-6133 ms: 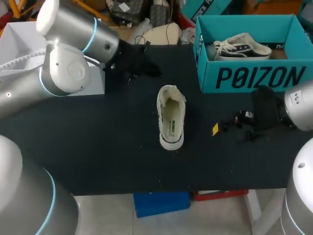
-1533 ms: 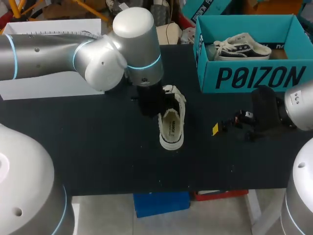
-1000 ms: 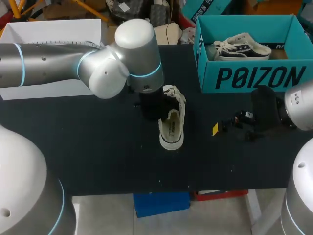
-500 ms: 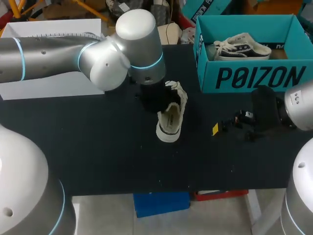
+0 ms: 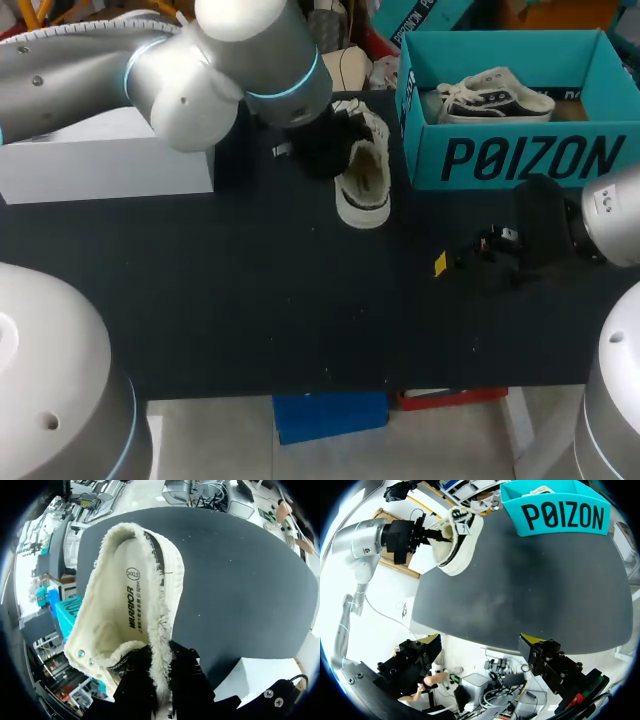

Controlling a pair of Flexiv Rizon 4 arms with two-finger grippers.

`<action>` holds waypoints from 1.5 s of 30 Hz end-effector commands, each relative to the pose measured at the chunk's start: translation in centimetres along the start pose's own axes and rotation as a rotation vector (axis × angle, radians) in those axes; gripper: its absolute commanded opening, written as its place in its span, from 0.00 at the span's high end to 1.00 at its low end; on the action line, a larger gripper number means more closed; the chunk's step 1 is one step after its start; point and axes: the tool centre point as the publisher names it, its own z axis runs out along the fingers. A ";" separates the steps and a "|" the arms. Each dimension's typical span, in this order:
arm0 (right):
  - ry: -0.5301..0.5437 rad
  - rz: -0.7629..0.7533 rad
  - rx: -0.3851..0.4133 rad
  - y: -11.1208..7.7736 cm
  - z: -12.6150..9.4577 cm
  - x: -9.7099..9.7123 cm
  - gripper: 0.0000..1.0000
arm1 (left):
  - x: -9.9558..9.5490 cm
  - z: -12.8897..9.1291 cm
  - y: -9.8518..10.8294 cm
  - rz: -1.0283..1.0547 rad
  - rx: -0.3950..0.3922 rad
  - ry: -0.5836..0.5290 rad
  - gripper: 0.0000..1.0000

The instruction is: Take the shoe out of the shoebox, open the shoe tongue, remove and reinsert the insole, then place the shoe into the shoebox

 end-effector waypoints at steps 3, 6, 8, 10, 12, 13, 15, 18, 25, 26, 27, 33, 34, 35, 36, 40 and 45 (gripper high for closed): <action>-0.002 0.001 -0.001 0.0 0.1 0.1 0.00 | 2.6 -10.6 3.1 -0.254 -0.273 -0.040 1.00; -0.002 0.001 -0.001 0.0 0.1 0.1 0.00 | 5.0 -12.5 5.3 -0.348 -0.319 -0.046 1.00; -0.002 0.001 -0.001 0.0 0.1 0.1 0.00 | 7.0 -13.5 6.7 -0.414 -0.339 -0.042 1.00; -0.002 0.001 -0.001 0.0 0.1 0.1 0.00 | 8.9 -14.4 8.1 -0.471 -0.365 -0.036 1.00; -0.002 0.001 -0.001 0.0 0.1 0.1 0.00 | 11.1 -15.3 9.2 -0.533 -0.385 -0.031 1.00; -0.002 0.001 -0.001 0.0 0.1 0.1 0.00 | 12.1 -15.7 9.6 -0.556 -0.394 -0.026 1.00; -0.002 0.001 -0.001 0.0 0.1 0.1 0.00 | 14.2 -16.4 10.3 -0.611 -0.406 -0.019 1.00; -0.002 0.001 -0.001 0.0 0.1 0.1 0.00 | 16.8 -17.1 11.5 -0.673 -0.425 -0.008 1.00; -0.002 0.001 -0.001 0.0 0.1 0.1 0.00 | 23.1 -18.2 13.6 -0.797 -0.455 0.032 1.00; -0.002 0.001 -0.001 0.0 0.1 0.1 0.00 | 24.0 -18.2 14.0 -0.803 -0.459 0.042 1.00; -0.002 0.001 -0.001 0.0 0.1 0.1 0.00 | 24.7 -18.2 14.3 -0.820 -0.461 0.047 1.00; -0.002 0.001 -0.001 0.0 0.1 0.1 0.00 | 28.2 -17.8 15.9 -0.859 -0.460 0.069 1.00; -0.002 0.001 -0.001 0.0 0.1 0.1 0.00 | 28.6 -17.8 16.1 -0.861 -0.462 0.070 1.00; -0.002 0.001 -0.001 0.0 0.1 0.1 0.00 | 29.1 -17.7 16.5 -0.871 -0.465 0.073 1.00; -0.002 0.001 -0.001 0.0 0.1 0.1 0.00 | 29.4 -17.5 16.9 -0.874 -0.465 0.076 1.00; -0.002 0.001 -0.001 0.0 0.1 0.1 0.00 | 31.1 -16.7 18.6 -0.898 -0.461 0.082 1.00; -0.002 0.001 -0.001 0.0 0.1 0.1 0.00 | 32.2 -15.6 20.2 -0.924 -0.459 0.093 1.00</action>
